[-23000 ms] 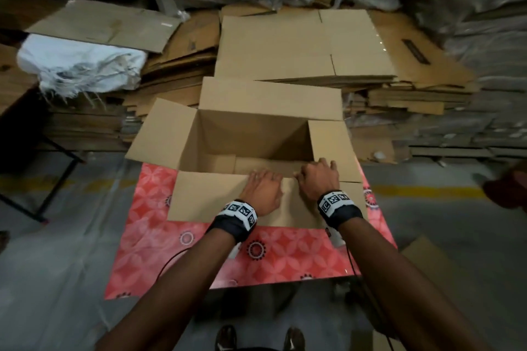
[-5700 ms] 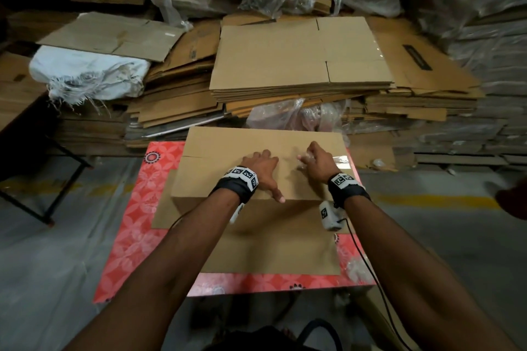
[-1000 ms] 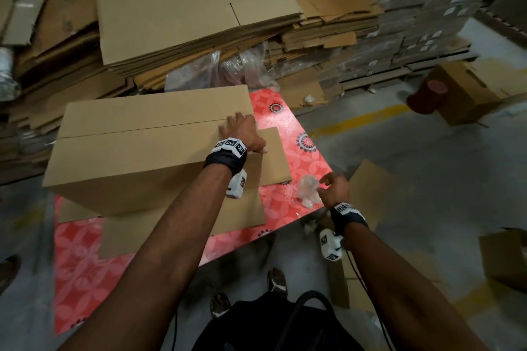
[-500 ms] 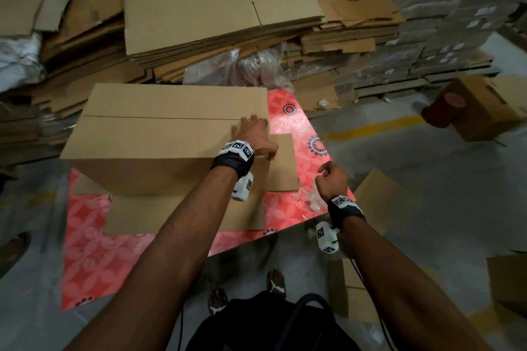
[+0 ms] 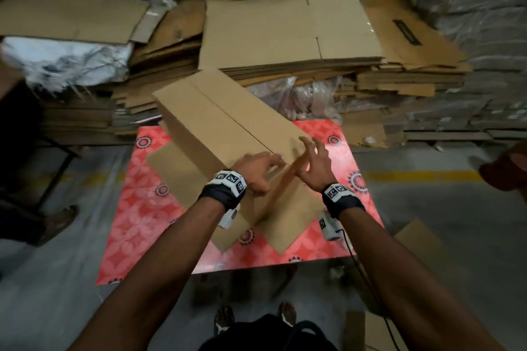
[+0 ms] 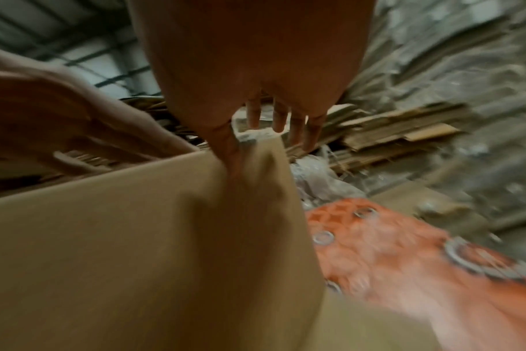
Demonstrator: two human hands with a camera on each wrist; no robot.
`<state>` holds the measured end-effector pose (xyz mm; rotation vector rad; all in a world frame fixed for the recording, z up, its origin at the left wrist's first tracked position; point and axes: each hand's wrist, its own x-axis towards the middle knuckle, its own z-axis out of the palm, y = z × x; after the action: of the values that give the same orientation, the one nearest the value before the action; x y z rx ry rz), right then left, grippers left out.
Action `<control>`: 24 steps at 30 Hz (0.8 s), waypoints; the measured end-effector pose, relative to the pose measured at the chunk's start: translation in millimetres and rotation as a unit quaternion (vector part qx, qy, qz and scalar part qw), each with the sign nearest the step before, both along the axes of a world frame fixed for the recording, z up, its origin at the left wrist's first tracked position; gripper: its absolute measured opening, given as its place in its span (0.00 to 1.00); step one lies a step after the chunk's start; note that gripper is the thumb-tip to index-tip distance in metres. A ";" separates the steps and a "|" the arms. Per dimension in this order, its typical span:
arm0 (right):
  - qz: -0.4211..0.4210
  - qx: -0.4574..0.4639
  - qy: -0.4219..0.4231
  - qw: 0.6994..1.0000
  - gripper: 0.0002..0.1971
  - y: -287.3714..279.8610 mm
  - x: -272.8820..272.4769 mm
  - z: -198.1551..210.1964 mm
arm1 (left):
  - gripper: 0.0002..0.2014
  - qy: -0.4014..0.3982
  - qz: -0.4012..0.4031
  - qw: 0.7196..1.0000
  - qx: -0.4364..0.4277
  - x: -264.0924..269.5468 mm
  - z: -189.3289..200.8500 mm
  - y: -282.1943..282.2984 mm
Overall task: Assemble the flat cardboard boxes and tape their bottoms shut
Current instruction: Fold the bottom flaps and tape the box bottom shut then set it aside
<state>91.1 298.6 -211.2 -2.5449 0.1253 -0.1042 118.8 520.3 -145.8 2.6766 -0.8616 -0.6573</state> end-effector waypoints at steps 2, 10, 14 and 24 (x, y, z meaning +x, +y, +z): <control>0.045 -0.031 0.019 0.998 0.51 9.8 10.8 3.4 | 0.55 0.026 0.001 0.999 -0.018 3.4 -7.6 24.6; 0.118 -0.013 -0.036 0.992 0.45 25.2 16.7 -5.0 | 0.44 -0.008 0.110 0.974 -0.200 -5.9 -35.1 61.6; 0.121 -0.010 -0.067 0.990 0.38 23.1 8.4 -6.5 | 0.43 -0.142 0.178 0.954 -0.197 -21.8 -64.5 53.9; 0.011 0.208 -0.134 0.969 0.19 5.4 13.9 12.1 | 0.39 -0.225 0.142 0.951 -0.159 -15.8 -76.1 53.0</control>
<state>105.0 304.0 -199.1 -2.0892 0.0102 -0.3705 102.9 573.3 -221.9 2.6017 -0.5925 0.1562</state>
